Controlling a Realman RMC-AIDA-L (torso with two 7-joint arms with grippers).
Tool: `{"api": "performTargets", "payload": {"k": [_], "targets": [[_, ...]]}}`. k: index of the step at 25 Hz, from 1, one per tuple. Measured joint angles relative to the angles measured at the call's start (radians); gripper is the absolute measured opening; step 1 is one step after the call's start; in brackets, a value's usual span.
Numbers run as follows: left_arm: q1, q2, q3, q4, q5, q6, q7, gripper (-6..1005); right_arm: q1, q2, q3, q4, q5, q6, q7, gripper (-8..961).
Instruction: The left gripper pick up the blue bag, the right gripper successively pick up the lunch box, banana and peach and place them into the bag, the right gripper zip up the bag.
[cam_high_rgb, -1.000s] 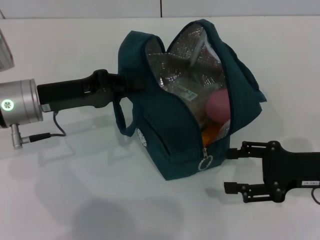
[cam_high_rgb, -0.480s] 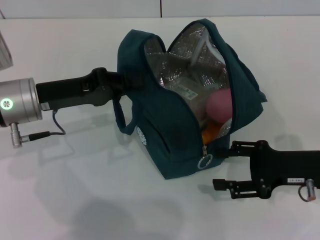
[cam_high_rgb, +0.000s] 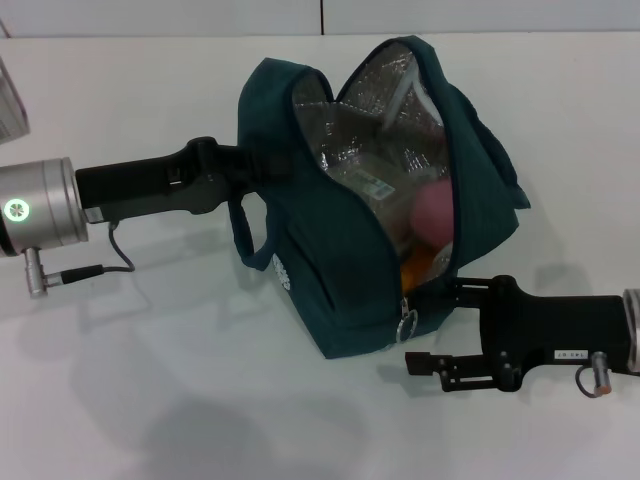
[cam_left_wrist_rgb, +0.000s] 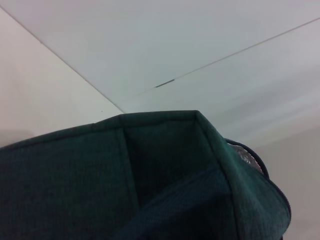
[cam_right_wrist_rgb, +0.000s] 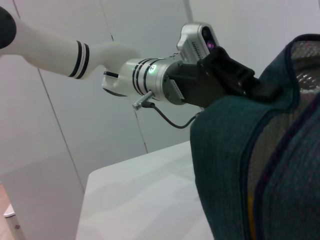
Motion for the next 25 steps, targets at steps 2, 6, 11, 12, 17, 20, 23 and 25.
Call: {"api": "performTargets", "payload": {"k": [2, 6, 11, 12, 17, 20, 23, 25], "targets": [[0.000, -0.001, 0.000, 0.000, 0.000, 0.000, 0.001, 61, 0.005, 0.000, -0.005, 0.006, 0.001, 0.000, 0.000, 739], [0.001, -0.002, 0.000, 0.000, 0.000, 0.000, 0.001, 61, 0.008, -0.001, -0.070, 0.008, 0.049, 0.000, 0.000, 737], [0.001, -0.002, 0.000, -0.003, 0.000, 0.000, 0.001, 62, 0.004, -0.001, -0.186, 0.009, 0.143, 0.006, -0.002, 730], [0.001, -0.002, 0.000, -0.003, 0.000, 0.000, 0.001, 62, 0.004, -0.001, -0.194, 0.009, 0.151, 0.007, -0.003, 729], [0.001, -0.004, 0.000, -0.004, 0.000, 0.000, 0.001, 63, 0.001, -0.001, -0.228, 0.010, 0.191, 0.016, -0.013, 722], [0.002, -0.004, 0.000, -0.004, 0.001, 0.000, 0.001, 63, 0.000, -0.001, -0.232, 0.011, 0.200, 0.033, -0.013, 718], [0.002, -0.005, 0.001, -0.005, 0.003, 0.000, 0.001, 64, 0.000, -0.001, -0.242, 0.011, 0.206, 0.041, -0.012, 714], [0.004, -0.005, 0.001, -0.005, 0.003, 0.000, 0.001, 64, -0.001, -0.001, -0.249, 0.011, 0.208, 0.044, -0.008, 711]]}}
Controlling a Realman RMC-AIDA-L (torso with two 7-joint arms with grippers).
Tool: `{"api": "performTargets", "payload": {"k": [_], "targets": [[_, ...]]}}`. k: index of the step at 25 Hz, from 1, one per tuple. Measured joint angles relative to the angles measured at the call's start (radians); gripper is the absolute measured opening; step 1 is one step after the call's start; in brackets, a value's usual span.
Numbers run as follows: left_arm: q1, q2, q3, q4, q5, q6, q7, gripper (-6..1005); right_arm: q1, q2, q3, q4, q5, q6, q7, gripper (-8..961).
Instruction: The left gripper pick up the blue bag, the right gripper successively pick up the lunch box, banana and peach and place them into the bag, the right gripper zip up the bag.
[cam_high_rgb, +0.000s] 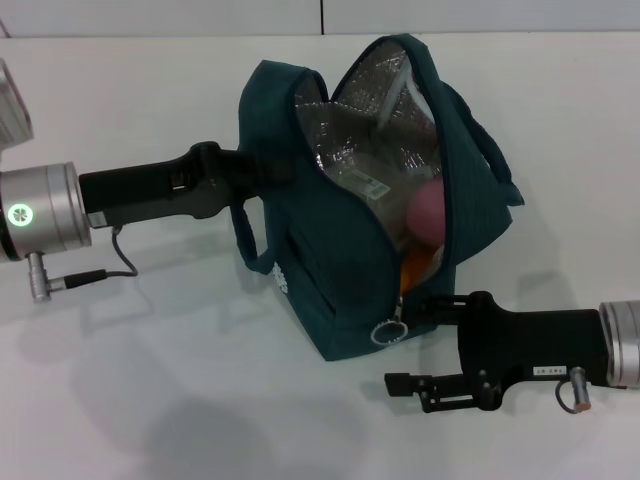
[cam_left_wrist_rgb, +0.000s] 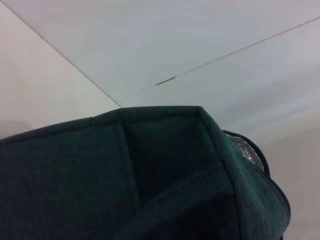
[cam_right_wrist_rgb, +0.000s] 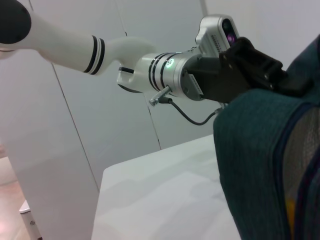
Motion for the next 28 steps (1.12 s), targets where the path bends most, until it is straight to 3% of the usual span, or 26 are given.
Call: {"api": "performTargets", "payload": {"k": [6, 28], "targets": [[0.010, 0.000, 0.000, 0.001, 0.000, 0.003, 0.000, 65, -0.059, -0.008, 0.013, -0.014, 0.000, 0.002, -0.003, 703], [0.013, 0.000, 0.005, 0.000, -0.003, 0.014, 0.000, 68, -0.100, -0.010, 0.027, -0.018, 0.035, 0.000, -0.020, 674]]}}
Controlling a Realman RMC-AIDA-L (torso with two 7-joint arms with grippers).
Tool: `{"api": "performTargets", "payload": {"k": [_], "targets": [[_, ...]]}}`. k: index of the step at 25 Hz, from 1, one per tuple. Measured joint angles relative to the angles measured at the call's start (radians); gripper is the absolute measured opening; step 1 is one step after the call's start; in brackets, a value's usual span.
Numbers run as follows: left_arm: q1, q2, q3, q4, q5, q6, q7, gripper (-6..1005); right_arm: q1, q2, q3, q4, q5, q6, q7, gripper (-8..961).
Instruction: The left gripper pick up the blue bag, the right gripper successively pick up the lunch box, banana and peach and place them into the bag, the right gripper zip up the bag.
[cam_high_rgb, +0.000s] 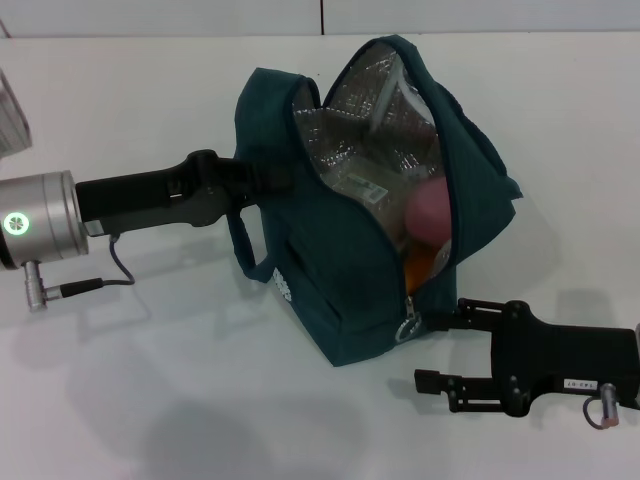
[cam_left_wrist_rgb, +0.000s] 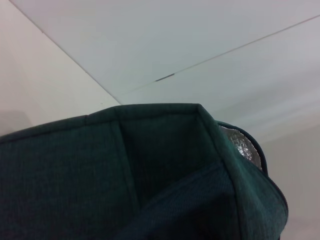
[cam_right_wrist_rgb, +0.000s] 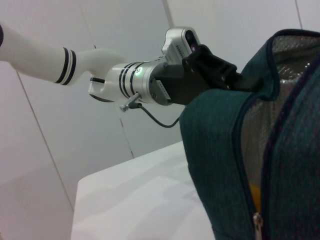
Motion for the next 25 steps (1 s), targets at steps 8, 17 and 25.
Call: {"api": "performTargets", "payload": {"k": [8, 17, 25], "targets": [[0.001, -0.001, 0.001, -0.001, 0.000, 0.000, 0.000, 69, -0.004, 0.005, 0.001, 0.012, 0.015, 0.000, -0.011, 663], [0.001, -0.002, 0.001, -0.001, 0.002, 0.002, 0.000, 70, 0.001, 0.009, 0.000, 0.014, 0.019, 0.003, -0.011, 652], [-0.004, -0.007, 0.001, 0.003, 0.002, 0.002, 0.000, 71, 0.025, 0.010, -0.010, 0.015, 0.025, 0.011, -0.011, 641]]}}
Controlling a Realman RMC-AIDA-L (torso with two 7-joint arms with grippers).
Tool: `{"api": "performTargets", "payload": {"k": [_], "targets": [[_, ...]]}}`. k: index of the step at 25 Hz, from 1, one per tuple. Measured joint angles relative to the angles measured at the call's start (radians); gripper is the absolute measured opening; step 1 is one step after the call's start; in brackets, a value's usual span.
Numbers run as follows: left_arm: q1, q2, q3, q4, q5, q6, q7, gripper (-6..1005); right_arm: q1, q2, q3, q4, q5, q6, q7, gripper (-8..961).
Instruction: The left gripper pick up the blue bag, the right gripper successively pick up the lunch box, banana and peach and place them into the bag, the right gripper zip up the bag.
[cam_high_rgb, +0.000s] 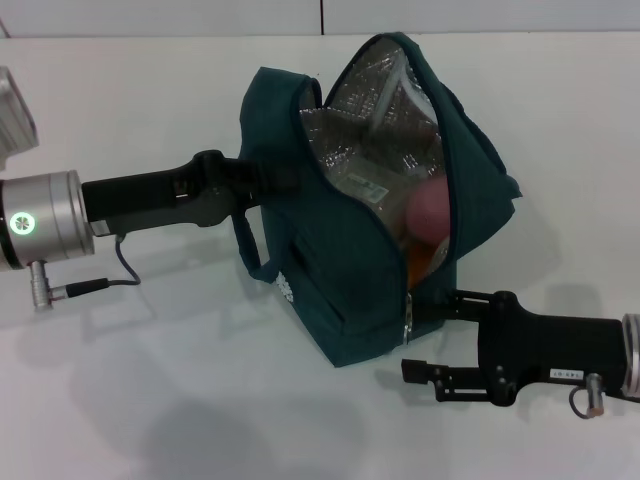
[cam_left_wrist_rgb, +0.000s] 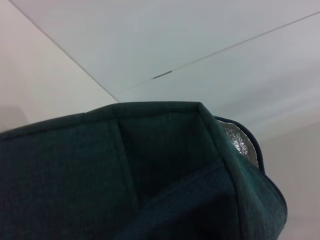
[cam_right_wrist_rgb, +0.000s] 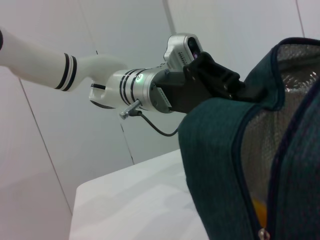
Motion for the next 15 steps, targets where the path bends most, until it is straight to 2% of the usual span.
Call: {"api": "performTargets", "payload": {"k": [5, 12, 15], "targets": [[0.000, -0.001, 0.000, 0.002, 0.000, 0.000, 0.000, 72, 0.018, -0.001, -0.028, 0.003, 0.021, 0.011, 0.000, 634], [0.000, -0.001, -0.003, 0.003, 0.001, 0.000, 0.001, 73, 0.035, -0.001, -0.188, 0.003, 0.144, 0.047, 0.000, 625], [0.002, 0.000, -0.004, 0.003, 0.001, 0.000, 0.002, 73, 0.037, 0.000, -0.218, 0.001, 0.173, 0.050, 0.000, 621]]}}
